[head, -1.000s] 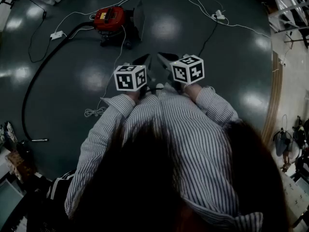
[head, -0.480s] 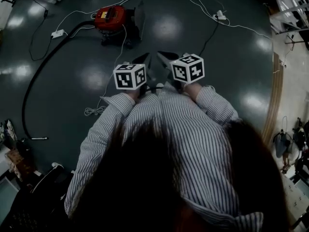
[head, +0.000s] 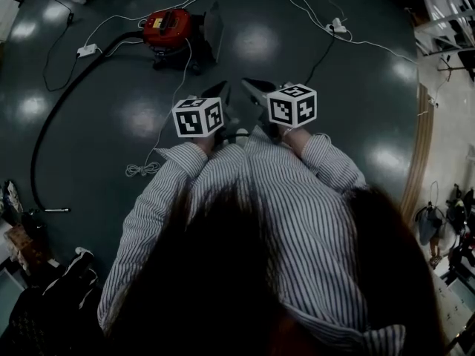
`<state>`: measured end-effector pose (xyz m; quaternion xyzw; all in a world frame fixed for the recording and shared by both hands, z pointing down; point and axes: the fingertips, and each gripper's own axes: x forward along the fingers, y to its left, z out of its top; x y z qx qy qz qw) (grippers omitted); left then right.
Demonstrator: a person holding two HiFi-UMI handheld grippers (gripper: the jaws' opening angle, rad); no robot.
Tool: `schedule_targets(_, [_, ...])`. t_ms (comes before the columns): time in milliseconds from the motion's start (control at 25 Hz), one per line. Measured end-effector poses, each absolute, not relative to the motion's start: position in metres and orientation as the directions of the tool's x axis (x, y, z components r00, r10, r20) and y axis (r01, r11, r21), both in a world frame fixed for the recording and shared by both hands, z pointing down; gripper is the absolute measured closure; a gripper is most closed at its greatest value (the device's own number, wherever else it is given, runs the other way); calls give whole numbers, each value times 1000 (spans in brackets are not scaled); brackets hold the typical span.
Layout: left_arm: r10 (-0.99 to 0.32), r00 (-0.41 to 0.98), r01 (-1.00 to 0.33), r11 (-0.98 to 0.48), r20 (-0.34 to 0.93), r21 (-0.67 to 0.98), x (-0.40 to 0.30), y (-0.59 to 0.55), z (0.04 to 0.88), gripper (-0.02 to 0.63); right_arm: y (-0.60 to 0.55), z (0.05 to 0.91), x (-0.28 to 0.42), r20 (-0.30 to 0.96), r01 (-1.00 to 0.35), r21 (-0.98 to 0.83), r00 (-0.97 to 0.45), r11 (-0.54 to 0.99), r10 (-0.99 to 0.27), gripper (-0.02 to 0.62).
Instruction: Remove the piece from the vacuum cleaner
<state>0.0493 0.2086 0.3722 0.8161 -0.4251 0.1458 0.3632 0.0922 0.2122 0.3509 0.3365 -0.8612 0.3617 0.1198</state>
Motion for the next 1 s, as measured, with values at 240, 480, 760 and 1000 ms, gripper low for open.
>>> schedule_targets(240, [-604, 563, -817, -303, 564, 491, 58, 222, 386, 600, 216, 366, 112, 471, -668, -578, -742, 469, -477, 594])
schedule_targets(480, [-608, 548, -824, -276, 575, 495, 56, 208, 397, 600, 200, 384, 115, 489, -665, -612, -744, 429, -456, 594])
schedule_targets(760, [-586, 559, -812, -242, 587, 531, 33, 135, 419, 600, 127, 397, 94, 505, -670, -601, -741, 436, -443, 594])
schedule_targets(1000, [-574, 571, -804, -244, 588, 542, -1, 32, 413, 600, 27, 395, 67, 523, -703, -581, -709, 411, -473, 594])
